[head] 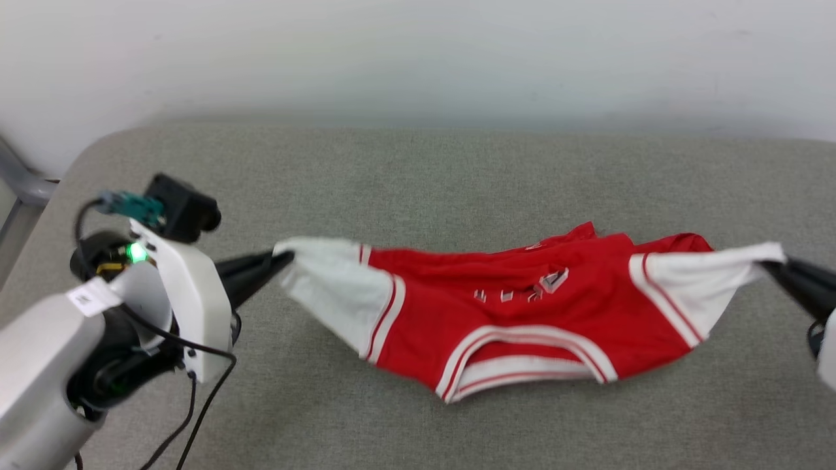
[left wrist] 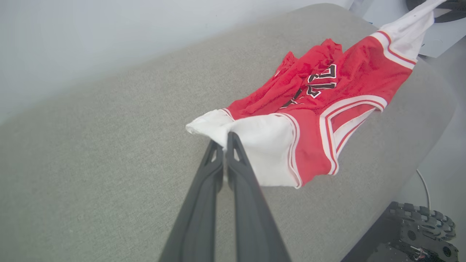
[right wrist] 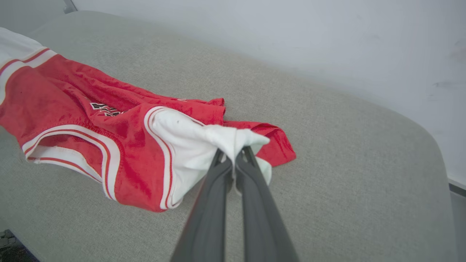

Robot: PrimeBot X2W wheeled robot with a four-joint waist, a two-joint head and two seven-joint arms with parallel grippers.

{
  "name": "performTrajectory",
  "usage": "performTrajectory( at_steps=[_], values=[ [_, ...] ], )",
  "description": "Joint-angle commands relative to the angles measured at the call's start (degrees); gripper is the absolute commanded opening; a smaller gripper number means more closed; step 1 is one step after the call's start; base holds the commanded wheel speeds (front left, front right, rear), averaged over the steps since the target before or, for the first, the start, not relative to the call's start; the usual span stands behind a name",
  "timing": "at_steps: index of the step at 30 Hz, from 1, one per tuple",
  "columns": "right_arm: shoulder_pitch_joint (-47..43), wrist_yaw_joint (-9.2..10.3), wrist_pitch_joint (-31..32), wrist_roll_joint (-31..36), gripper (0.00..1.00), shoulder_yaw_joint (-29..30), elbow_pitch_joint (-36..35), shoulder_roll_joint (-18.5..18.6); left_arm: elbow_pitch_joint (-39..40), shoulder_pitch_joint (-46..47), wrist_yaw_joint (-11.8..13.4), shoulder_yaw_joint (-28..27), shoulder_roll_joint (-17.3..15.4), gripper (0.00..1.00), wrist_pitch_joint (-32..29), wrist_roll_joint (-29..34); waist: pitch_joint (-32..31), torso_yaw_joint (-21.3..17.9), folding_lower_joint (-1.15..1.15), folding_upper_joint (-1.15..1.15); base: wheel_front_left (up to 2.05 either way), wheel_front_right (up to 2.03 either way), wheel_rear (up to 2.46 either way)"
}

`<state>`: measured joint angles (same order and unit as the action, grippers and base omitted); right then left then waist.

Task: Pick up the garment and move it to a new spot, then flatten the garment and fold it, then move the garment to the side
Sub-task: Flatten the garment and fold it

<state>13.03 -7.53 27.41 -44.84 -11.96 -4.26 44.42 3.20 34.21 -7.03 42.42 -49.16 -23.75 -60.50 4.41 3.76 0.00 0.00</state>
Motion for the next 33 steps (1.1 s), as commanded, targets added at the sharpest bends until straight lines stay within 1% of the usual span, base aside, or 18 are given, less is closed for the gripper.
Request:
performTrajectory(
  at_steps=[1,3,7,12,16,21,25,28,33],
  values=[
    [1.20,0.07,0.01,-0.40,0.00,1.03,-0.99,0.77,1.11,1.15,0.05,-1.11,0.10,0.00,1.30,-0.41,-0.69,-0.03,0.00,0.00,0.00,0.00,0.00],
    [2.35,0.07,0.39,-0.68,0.00,2.53,-2.51,1.33,2.64,2.34,0.01,-2.56,-0.03,0.00,2.80,-0.33,-1.06,-0.11,0.00,0.00,0.00,0.00,0.00],
    [5.10,0.07,1.21,-0.24,0.00,5.18,-4.65,2.58,4.86,5.49,0.02,-5.02,0.82,0.00,5.07,0.01,-1.66,-0.20,0.00,0.00,0.00,0.00,0.00],
    [10.61,0.08,1.67,0.24,0.00,6.98,-6.25,3.19,5.19,10.86,-0.01,-7.15,2.52,0.00,7.11,1.77,-1.14,-0.51,0.00,0.00,0.00,0.00,0.00],
    [16.58,0.08,2.04,1.57,0.00,6.51,-5.37,3.40,3.67,16.27,-0.12,-7.96,4.92,0.00,8.04,3.09,1.07,-0.69,0.00,0.00,0.00,0.00,0.00],
    [26.77,0.08,1.23,4.41,0.00,4.18,-2.69,4.14,-0.46,25.68,-0.26,-8.06,8.54,0.00,8.65,5.66,6.40,-0.72,0.00,0.00,0.00,0.00,0.00],
    [37.19,0.08,0.60,7.26,0.00,2.34,1.08,2.78,-4.71,34.91,-0.22,-8.36,11.15,0.00,8.55,8.32,12.07,-0.76,0.00,0.00,0.00,0.00,0.00],
    [45.86,0.08,-0.52,10.29,0.00,0.26,4.00,1.34,-8.44,42.50,-0.29,-9.14,12.82,0.00,9.81,10.36,16.22,-1.06,0.00,0.00,0.00,0.00,0.00],
    [60.62,0.09,-4.05,15.82,0.00,-2.04,9.82,-2.76,-15.37,55.01,-0.34,-9.99,14.67,0.00,11.54,12.96,21.87,-1.93,0.00,0.00,0.00,0.00,0.00]
  ],
)
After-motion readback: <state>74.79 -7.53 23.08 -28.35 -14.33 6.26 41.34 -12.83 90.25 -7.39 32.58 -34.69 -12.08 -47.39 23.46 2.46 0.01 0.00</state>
